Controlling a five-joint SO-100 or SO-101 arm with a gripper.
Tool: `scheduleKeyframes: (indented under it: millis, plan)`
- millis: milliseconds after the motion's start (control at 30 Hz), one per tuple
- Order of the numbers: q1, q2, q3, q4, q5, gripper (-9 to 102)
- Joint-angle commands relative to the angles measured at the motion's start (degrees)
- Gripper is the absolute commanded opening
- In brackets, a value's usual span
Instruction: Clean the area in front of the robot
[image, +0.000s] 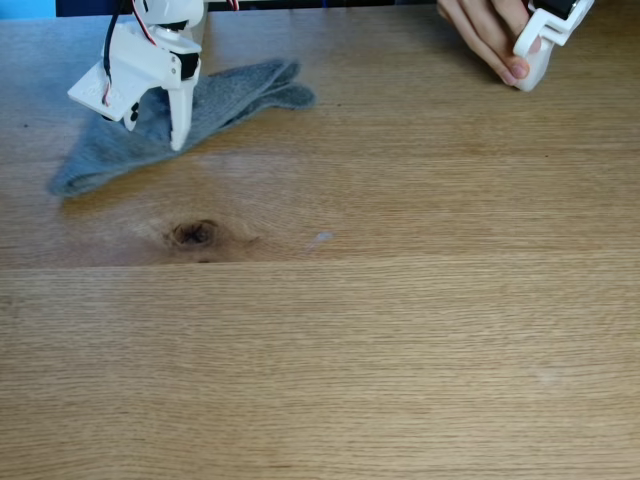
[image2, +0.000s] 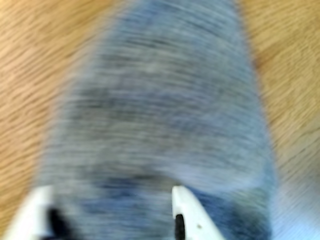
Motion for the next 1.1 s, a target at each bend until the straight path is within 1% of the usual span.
scheduleKeyframes:
  millis: [0,67,200,233,467,733,1067]
  plan:
    - [1.9,-0.5,-2.5,-0.4,1.8,14]
    - [1.4,-0.9,-2.5,-0.4,3.6,10]
    - [-0.7,-0.4,-2.5,-0.4,6.3,1]
    - [-1.2,0.2,-2.5,-0.1,7.4,0]
    - [-5.9,8.1,-2.5,0.8,14.1,0]
    - [-9.9,21.9,-2.5,-0.1,17.9,0]
    - [-13.0,36.7,-2.5,5.9,19.7,0]
